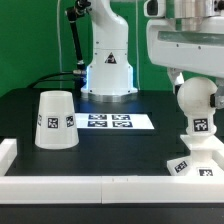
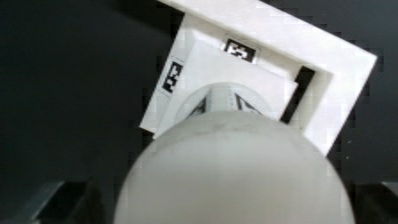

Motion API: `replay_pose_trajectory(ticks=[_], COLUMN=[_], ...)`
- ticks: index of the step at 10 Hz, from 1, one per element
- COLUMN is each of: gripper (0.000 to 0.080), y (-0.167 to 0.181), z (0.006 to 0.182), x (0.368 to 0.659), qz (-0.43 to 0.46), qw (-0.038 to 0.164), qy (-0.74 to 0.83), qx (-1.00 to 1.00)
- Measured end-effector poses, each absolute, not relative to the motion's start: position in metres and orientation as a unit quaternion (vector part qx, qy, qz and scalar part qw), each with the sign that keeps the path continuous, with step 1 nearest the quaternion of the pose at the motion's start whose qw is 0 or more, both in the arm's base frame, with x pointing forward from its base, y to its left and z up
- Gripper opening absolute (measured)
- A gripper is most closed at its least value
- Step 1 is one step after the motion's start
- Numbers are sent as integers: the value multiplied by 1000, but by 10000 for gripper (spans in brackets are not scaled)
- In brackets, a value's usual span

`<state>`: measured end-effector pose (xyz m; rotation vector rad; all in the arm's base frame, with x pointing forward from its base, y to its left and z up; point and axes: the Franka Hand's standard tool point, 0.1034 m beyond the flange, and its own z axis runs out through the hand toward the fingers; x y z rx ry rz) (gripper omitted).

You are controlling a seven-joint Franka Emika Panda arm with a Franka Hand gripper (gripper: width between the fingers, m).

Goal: Assemble lamp

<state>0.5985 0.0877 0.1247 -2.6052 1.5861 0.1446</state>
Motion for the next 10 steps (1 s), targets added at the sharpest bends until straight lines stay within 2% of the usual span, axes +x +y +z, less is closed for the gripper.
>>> replay_pose_trajectory(ticks=[8,9,10], gripper=[698,698,698], y=[86,86,87], z=[126,126,126], x=[601,601,601], qz=[32,31,23], qw=[56,57,48], qy=[190,167,83], qx=[-980,-984,-995])
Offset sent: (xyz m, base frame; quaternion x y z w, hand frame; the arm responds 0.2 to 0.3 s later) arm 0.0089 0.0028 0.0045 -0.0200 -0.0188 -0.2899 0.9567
